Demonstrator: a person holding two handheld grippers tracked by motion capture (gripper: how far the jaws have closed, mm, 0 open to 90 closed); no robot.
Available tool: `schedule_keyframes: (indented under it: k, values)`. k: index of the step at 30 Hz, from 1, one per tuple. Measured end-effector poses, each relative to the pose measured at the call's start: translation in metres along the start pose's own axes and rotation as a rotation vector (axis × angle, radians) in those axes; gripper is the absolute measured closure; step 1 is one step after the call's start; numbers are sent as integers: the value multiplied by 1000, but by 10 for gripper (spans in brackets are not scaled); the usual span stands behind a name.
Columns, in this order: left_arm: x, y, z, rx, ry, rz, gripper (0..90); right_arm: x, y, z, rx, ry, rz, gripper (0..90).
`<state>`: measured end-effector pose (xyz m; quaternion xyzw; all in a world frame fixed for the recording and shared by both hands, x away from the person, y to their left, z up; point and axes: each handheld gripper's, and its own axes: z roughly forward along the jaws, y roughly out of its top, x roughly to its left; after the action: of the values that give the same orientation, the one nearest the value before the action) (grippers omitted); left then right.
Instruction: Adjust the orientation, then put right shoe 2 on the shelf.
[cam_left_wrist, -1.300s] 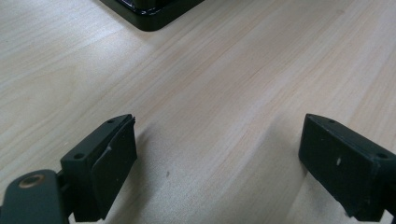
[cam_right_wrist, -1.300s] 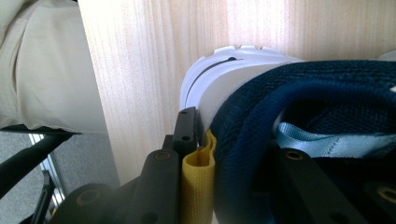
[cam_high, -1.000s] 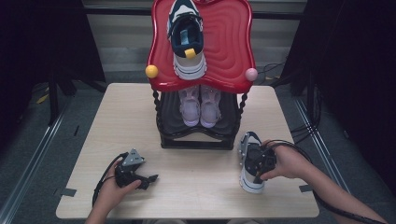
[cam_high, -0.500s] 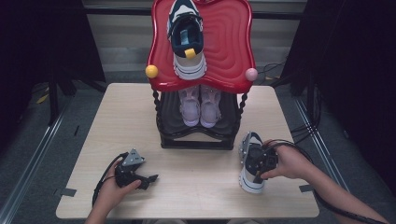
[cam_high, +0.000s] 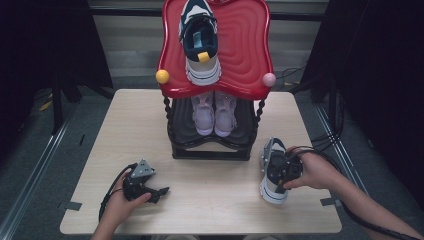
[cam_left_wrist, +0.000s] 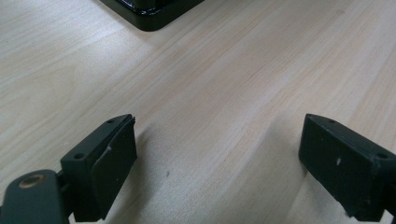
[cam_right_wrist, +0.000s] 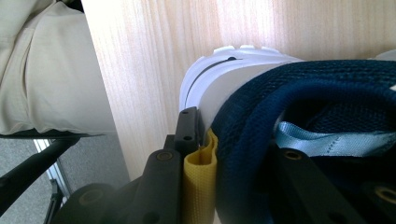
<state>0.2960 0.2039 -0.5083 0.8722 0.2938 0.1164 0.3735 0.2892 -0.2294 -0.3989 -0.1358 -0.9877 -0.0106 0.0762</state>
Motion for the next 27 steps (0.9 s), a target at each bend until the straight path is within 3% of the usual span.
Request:
schedule_keyframes:
  k: [7, 27]
  values:
    - [0, 0, 0, -4, -3, -3, 108, 2, -1, -8, -9, 1, -13, 716]
    - [0, 0, 0, 2, -1, 2, 108, 2, -6, -61, 2, -24, -25, 716]
